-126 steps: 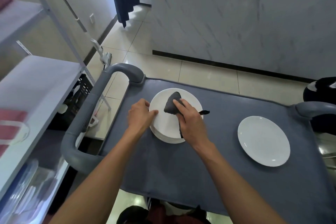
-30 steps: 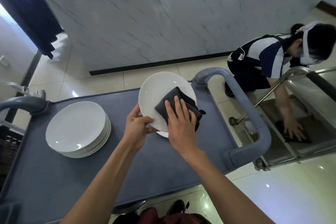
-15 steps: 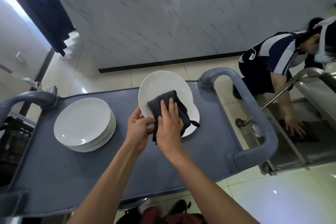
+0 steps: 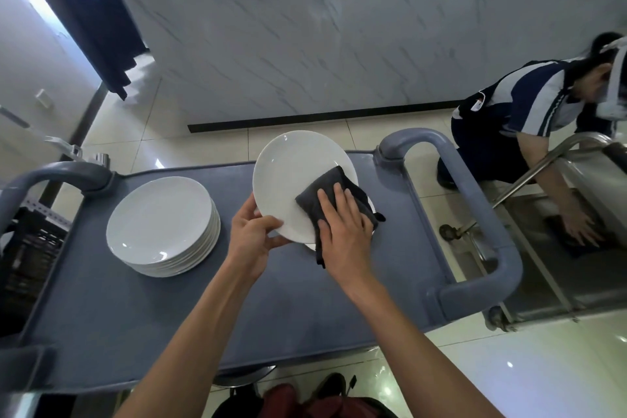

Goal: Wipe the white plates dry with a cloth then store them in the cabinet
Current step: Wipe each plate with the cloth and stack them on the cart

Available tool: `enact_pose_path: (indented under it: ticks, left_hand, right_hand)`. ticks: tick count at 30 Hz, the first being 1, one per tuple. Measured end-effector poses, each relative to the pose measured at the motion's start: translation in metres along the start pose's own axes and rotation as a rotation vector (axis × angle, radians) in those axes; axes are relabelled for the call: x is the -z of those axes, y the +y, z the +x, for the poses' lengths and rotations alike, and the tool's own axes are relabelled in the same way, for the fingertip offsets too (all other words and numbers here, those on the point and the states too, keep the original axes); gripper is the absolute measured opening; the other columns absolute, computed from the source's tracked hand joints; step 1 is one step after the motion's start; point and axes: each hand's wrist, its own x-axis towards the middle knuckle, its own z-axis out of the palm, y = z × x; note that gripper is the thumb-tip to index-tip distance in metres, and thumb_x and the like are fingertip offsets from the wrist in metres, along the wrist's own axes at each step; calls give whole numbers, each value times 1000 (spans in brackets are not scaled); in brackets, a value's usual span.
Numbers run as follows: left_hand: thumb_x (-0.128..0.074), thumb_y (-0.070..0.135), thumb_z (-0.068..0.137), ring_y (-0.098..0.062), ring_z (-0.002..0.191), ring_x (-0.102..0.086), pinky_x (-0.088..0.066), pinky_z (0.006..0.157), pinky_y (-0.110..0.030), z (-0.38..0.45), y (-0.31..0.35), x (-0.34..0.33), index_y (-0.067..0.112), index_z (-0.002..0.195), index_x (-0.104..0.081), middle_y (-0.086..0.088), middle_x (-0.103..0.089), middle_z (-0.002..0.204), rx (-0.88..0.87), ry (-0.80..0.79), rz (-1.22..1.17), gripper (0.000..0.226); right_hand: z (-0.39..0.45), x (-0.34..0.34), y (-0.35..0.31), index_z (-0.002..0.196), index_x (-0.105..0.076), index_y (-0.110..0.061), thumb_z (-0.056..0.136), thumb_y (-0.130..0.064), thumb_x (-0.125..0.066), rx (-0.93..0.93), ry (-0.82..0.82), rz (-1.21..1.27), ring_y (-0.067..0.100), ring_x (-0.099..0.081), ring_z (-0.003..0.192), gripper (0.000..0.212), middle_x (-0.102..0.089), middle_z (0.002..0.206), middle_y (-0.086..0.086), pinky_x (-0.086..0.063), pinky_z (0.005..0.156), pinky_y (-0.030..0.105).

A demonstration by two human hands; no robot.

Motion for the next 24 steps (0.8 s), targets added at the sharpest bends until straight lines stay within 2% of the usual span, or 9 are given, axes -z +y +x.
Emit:
enact_pose_path:
  ticks: [6, 12, 17, 22, 24]
  left_hand:
    - [-47, -22, 80, -34, 105, -64, -60, 73, -55, -1, 4, 1, 14, 128, -64, -9, -68, 111, 5, -30, 34, 62]
    - [-47, -23, 80, -31, 93, -66, -61, 71, -55, -4, 11, 2, 18, 115, -68, -4, -72, 96, -2, -77, 85, 58]
    - [-49, -22, 79, -34, 97, -64, -60, 71, -59, -4, 14, 11, 19, 125, -67, -9, -70, 105, 25, -126, 130, 64]
    - [-49, -20, 81, -32, 92, -64, -60, 65, -47, -6, 19, 17, 20, 123, -69, -11, -68, 100, 42, -217, 194, 61]
    - [-50, -19, 81, -31, 92, -65, -60, 66, -48, -5, 21, 22, 21, 120, -70, -11, -69, 101, 56, -259, 210, 60]
  right_hand:
    - [14, 10, 17, 155, -32, -28, 106, -24, -41, -5, -10, -6, 22, -15, 153, 50, -18, 166, 2, -26, 116, 46]
    - [38, 18, 22, 156, -30, -27, 106, -22, -39, 0, 40, -24, 24, -10, 154, 51, -14, 167, 3, -28, 115, 49]
    - [54, 21, 20, 156, -29, -24, 104, -18, -43, 64, 61, -115, 28, -13, 153, 54, -17, 166, 6, -32, 113, 50]
    - [60, 23, 7, 157, -27, -25, 106, -18, -40, 100, 42, -132, 26, -9, 154, 54, -14, 167, 4, -28, 114, 48]
    - [61, 21, -5, 158, -25, -26, 106, -20, -36, 107, 26, -121, 24, -6, 154, 53, -12, 167, 3, -24, 115, 47]
